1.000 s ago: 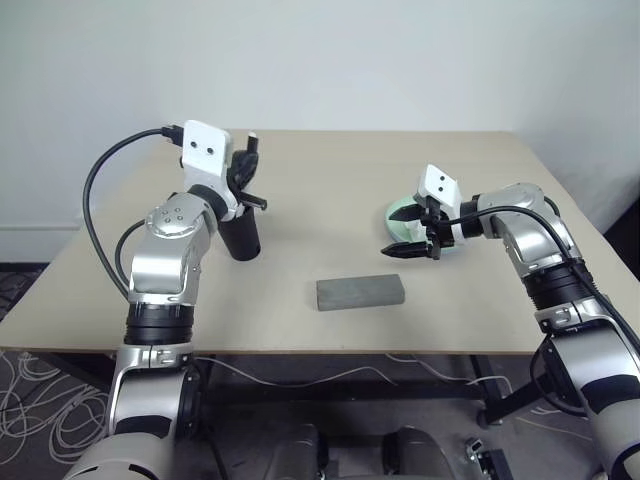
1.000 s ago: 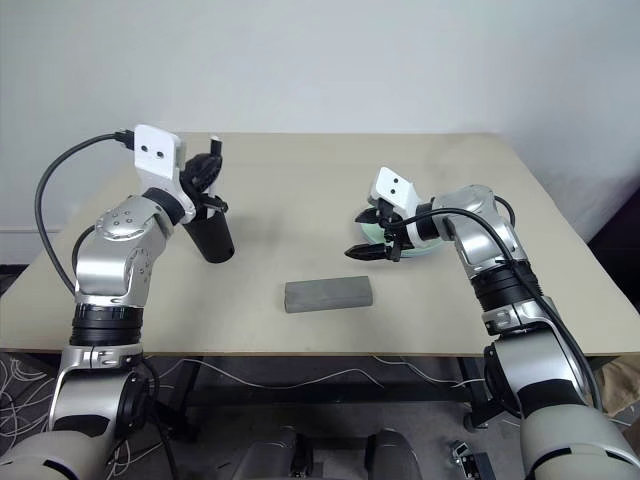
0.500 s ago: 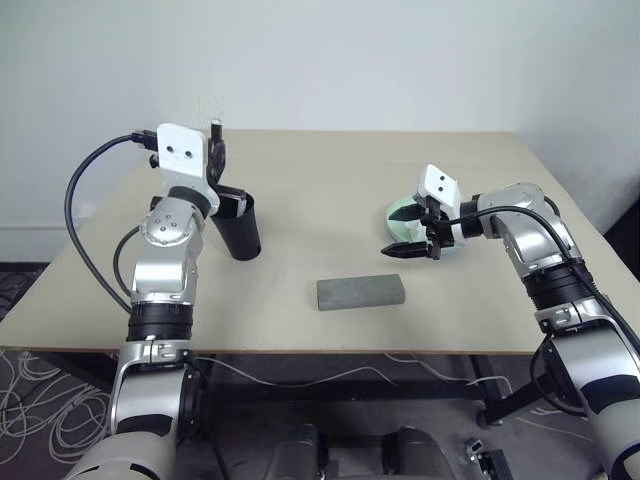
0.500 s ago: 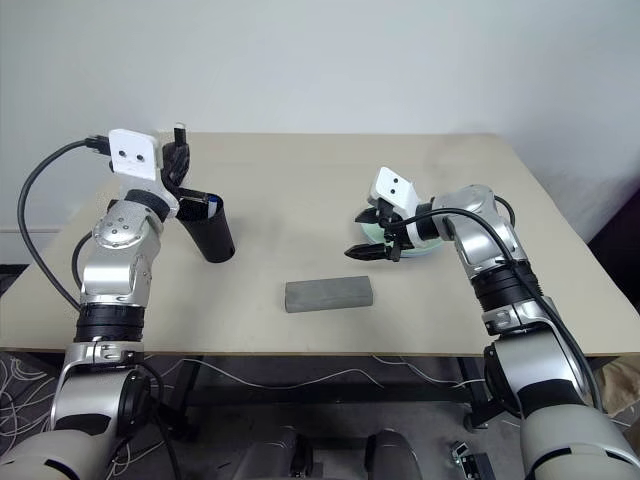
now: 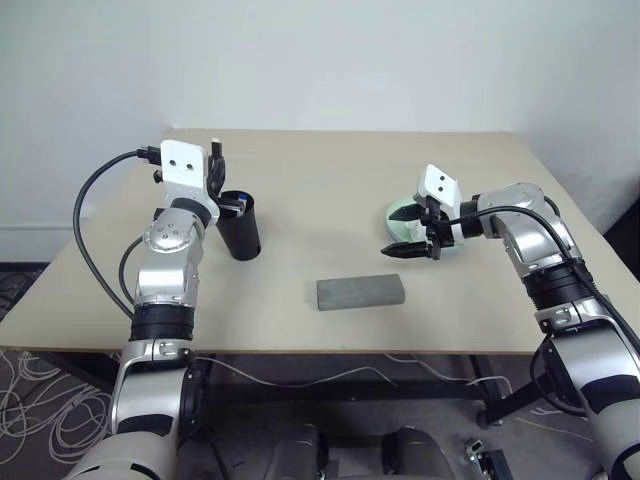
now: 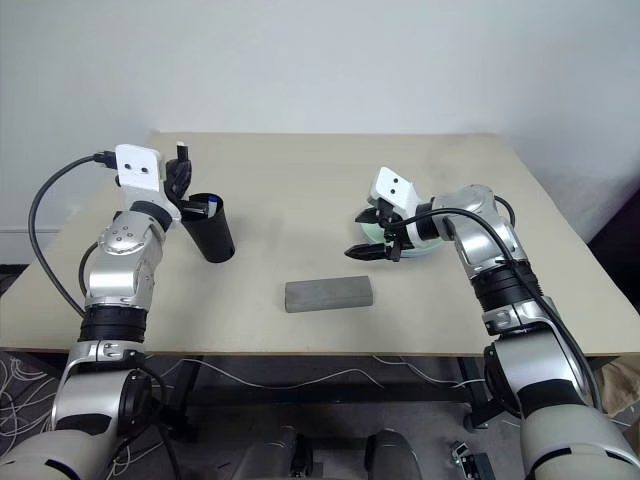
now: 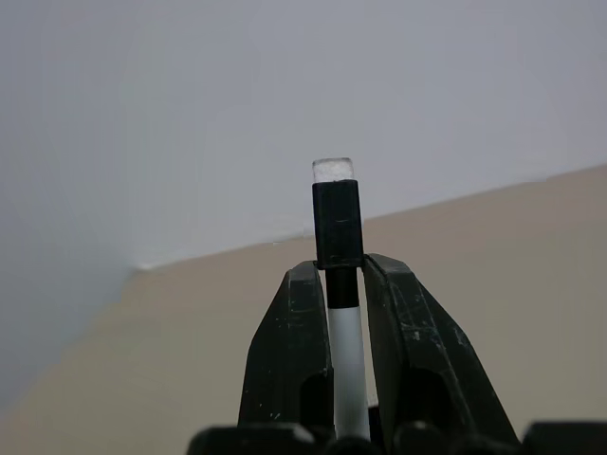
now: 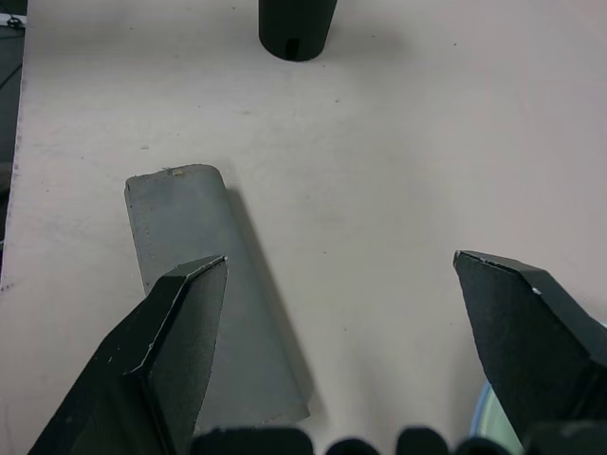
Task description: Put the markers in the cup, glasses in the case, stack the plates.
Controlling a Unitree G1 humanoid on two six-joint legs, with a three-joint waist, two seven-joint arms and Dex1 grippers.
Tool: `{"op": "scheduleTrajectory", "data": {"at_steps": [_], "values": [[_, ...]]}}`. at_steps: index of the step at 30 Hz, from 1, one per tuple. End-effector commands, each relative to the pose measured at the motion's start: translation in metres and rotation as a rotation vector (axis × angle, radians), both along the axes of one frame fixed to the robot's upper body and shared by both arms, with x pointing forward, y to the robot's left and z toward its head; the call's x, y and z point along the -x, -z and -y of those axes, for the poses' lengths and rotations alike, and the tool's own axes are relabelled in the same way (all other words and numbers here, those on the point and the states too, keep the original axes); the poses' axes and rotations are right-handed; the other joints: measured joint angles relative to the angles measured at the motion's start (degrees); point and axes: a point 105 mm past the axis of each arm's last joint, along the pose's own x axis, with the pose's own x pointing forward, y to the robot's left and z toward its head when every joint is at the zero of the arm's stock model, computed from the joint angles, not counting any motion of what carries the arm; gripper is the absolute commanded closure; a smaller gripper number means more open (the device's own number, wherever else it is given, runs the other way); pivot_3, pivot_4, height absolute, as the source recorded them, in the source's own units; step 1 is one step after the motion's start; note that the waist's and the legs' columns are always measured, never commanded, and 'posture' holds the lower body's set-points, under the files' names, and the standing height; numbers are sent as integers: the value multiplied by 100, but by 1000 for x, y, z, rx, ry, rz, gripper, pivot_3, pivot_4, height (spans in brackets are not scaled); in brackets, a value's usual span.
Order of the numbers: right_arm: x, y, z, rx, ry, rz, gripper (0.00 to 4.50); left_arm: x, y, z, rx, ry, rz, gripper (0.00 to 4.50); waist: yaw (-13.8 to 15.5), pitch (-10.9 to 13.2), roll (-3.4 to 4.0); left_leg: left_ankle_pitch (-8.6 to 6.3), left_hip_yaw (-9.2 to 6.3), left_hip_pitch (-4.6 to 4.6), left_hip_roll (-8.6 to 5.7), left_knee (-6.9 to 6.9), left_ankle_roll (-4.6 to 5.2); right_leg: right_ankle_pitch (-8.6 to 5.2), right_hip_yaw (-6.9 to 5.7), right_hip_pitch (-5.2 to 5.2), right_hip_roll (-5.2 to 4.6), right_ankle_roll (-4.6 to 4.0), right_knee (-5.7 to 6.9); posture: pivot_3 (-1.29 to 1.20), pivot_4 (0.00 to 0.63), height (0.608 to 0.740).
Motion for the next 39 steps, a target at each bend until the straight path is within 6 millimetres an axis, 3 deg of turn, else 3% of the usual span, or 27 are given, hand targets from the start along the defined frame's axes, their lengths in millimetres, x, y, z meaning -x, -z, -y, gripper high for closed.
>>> {"op": "scheduleTrajectory", "data": {"at_steps": [1, 12, 23, 25, 28, 31, 39], "values": [[-1, -17, -4, -16, -15, 52, 361, 0, -11, 2, 9, 7, 32, 4387, 0, 0, 0, 0, 0, 0, 0, 0, 0, 0, 0, 0, 0, 0, 0, 0, 0, 700], [-1, -17, -4, -17, -13, 53, 361, -5, -1, 9, 13, 10, 12, 4387, 0, 0, 0, 0, -1, 0, 0, 1, 0, 0, -1, 0, -1, 0, 0, 0, 0, 700], [-1, -17, -5, -21, -12, 54, 361, -6, -1, 16, 15, 35, 11, 492, 0, 0, 0, 0, -1, 0, 0, 1, 0, 0, -1, 0, -1, 0, 0, 0, 0, 700], [-1, -17, -5, -22, -11, 54, 361, -5, -5, 19, 10, 56, 17, 28, 0, 0, 0, 0, -1, 0, 0, 0, 0, 0, -1, 0, -1, 0, 0, 0, 0, 700], [-1, -17, -5, -26, -10, 50, 361, 1, -11, 25, -9, 140, 16, 28, 0, 0, 0, 0, -1, 0, 0, 1, 0, 0, -2, 0, -1, 0, 0, 0, 0, 700], [0, -15, -4, -29, -7, 44, 361, 11, -4, 32, 35, 266, -74, 28, -10, 0, 0, 0, 0, -1, 3, 0, 0, 0, 0, -2, -2, 0, -1, 0, 0, 700], [-2, -15, -4, -41, 9, 45, 361, 49, -4, 18, -6, 393, -178, 28, -32, 0, 1, 0, 2, -1, 24, -2, -1, 0, 2, -9, 3, -3, 2, 0, 0, 700]]}}
